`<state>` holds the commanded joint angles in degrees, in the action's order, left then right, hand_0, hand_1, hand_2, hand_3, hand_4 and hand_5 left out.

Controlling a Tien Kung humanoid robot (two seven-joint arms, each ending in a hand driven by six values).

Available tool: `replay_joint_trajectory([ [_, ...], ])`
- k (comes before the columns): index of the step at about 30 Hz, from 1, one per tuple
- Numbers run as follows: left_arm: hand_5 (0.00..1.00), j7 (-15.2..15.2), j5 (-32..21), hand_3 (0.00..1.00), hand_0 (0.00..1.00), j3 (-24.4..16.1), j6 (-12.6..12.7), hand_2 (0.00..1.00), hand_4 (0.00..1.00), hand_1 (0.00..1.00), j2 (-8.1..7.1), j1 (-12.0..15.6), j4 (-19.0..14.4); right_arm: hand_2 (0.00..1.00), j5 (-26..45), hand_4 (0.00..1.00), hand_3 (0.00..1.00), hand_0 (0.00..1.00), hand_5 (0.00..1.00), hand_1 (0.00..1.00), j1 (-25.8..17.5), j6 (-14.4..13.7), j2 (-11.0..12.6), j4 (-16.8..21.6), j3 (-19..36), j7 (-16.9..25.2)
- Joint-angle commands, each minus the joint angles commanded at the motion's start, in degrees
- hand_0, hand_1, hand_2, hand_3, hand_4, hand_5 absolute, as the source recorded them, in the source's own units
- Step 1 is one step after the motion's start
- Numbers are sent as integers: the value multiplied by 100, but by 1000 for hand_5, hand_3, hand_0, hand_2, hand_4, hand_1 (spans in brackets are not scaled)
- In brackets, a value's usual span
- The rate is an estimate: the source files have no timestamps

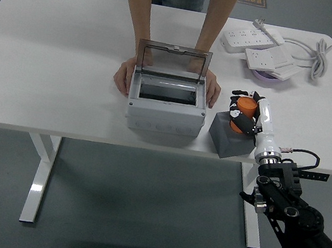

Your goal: Fetch the battery,place it into the box,close the lid of the box

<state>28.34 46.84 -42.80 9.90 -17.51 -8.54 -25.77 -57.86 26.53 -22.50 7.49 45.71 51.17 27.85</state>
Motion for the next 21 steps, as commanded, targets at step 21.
replay_joint_trajectory([
  [21, 2, 25, 42, 497, 683, -31, 1, 588, 338, 743, 6, 1, -7, 526, -133, 421, 536, 353, 97, 482, 70, -76, -8, 204, 227, -48],
])
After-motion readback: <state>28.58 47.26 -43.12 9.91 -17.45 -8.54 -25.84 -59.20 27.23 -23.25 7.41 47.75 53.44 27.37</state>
